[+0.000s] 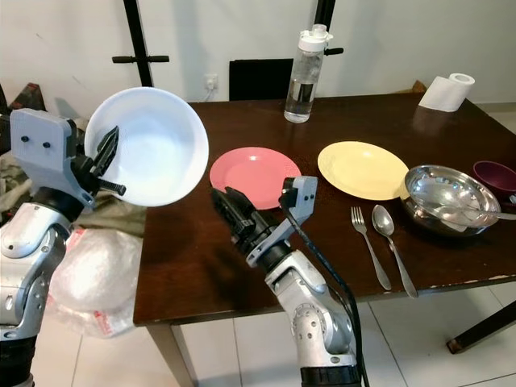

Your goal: Setting the table

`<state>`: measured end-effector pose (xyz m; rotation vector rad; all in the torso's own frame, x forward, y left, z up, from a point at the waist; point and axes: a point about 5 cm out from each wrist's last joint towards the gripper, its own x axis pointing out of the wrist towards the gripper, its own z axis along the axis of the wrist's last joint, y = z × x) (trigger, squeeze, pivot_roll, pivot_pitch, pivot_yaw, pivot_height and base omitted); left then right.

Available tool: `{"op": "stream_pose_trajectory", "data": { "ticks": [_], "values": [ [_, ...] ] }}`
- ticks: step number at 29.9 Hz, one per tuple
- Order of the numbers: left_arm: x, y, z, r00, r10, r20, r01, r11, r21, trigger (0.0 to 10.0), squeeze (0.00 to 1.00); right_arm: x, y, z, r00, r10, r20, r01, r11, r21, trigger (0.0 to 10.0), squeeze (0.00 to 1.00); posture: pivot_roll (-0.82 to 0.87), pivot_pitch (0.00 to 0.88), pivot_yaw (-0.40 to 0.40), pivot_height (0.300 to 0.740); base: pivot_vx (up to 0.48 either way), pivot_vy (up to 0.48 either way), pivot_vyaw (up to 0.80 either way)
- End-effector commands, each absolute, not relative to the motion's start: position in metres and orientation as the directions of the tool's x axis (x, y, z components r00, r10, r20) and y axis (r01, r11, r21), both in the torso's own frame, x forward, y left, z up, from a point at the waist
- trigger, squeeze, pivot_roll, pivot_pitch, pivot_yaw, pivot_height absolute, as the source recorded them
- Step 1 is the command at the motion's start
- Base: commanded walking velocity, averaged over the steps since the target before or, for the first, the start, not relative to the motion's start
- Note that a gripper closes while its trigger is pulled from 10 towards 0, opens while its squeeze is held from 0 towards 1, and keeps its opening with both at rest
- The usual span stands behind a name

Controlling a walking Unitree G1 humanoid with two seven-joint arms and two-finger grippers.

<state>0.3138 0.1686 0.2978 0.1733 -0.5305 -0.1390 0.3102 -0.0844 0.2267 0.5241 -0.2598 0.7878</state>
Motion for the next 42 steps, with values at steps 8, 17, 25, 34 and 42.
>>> {"op": "stream_pose_trajectory", "data": {
  "ticks": [8, 17, 25, 34, 42],
  "values": [
    [0.312, 0.155, 0.293, 0.85, -0.232, 0.473, 0.156, 0.969, 0.194, 10.0, 0.0, 0.305, -0.076, 0.228, 0.646, 0.638, 0.42, -0.763, 0.549, 0.341, 10.0, 0.0, 0.09, 0.133, 0.075, 0.74, 0.0, 0.0, 0.0],
    [0.307, 0.15, 0.298, 0.838, -0.268, 0.475, 0.218, 0.963, 0.158, 10.0, 0.0, 0.313, -0.074, 0.222, 0.678, 0.626, 0.385, -0.735, 0.586, 0.342, 10.0, 0.0, 0.11, 0.129, 0.075, 0.74, 0.0, 0.0, 0.0],
    [0.306, 0.153, 0.301, 0.834, -0.257, 0.489, 0.195, 0.965, 0.174, 10.0, 0.0, 0.317, -0.082, 0.218, 0.709, 0.605, 0.364, -0.705, 0.622, 0.339, 10.0, 0.0, 0.11, 0.132, 0.071, 0.74, 0.0, 0.0, 0.0],
    [0.297, 0.132, 0.288, 0.807, -0.43, 0.405, 0.407, 0.902, 0.145, 10.0, 0.0, 0.322, -0.083, 0.224, 0.705, 0.581, 0.406, -0.709, 0.59, 0.386, 10.0, 0.0, 0.11, 0.133, 0.069, 0.74, 0.0, 0.0, 0.0],
    [0.294, 0.127, 0.286, 0.782, -0.487, 0.388, 0.461, 0.872, 0.164, 10.0, 0.0, 0.319, -0.086, 0.232, 0.671, 0.577, 0.466, -0.741, 0.5, 0.447, 10.0, 0.0, 0.1, 0.134, 0.066, 0.74, 0.0, 0.0, 0.0]
  ]
}}
